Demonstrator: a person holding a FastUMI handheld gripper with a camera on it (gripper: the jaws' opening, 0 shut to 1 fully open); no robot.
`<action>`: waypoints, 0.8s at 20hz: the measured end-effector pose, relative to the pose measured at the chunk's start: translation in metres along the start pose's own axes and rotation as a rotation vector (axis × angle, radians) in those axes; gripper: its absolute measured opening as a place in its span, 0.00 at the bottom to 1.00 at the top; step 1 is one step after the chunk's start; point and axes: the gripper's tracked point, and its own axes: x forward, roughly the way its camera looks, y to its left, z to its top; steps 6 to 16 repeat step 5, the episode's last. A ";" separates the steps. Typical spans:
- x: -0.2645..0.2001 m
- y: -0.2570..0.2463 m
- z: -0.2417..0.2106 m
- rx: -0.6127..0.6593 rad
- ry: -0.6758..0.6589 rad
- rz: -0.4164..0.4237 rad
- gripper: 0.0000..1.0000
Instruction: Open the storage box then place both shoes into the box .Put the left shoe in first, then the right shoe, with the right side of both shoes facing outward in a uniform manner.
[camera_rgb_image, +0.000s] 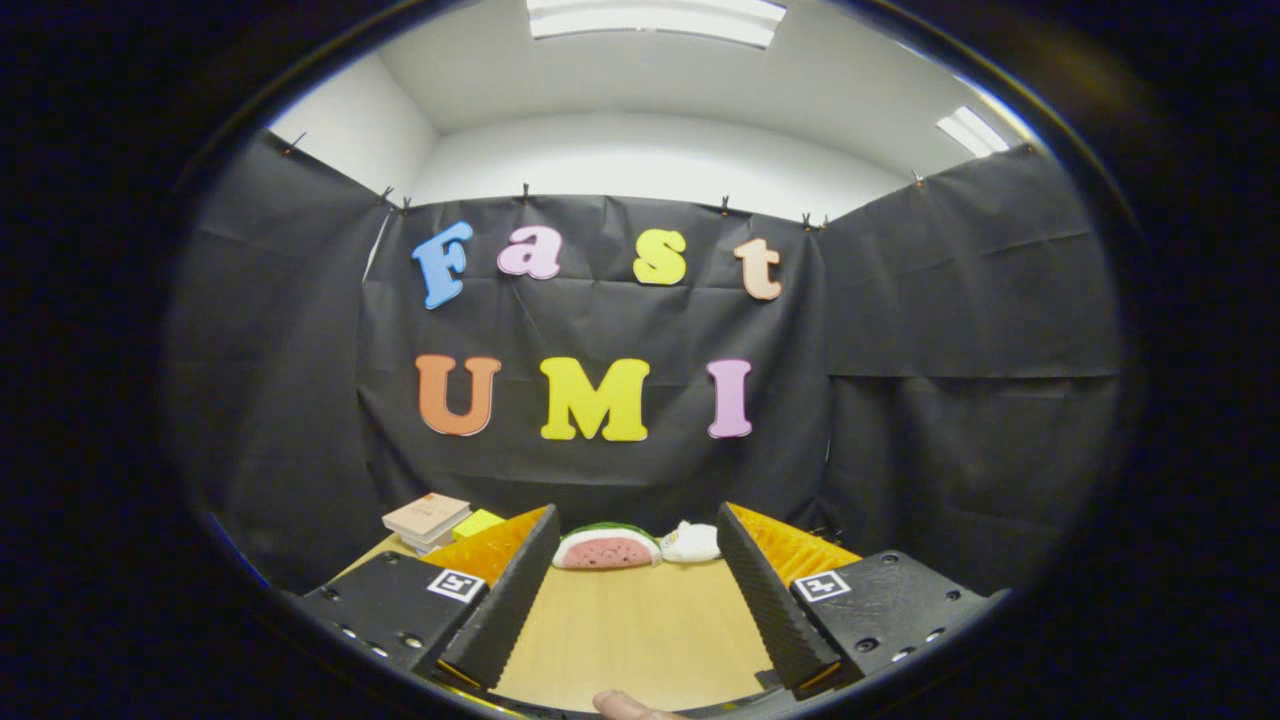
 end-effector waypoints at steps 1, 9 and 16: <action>-0.003 -0.006 0.001 0.000 -0.003 0.000 0.96; -0.006 -0.018 0.005 0.019 -0.005 0.004 0.96; -0.006 -0.018 0.005 0.019 -0.005 0.004 0.96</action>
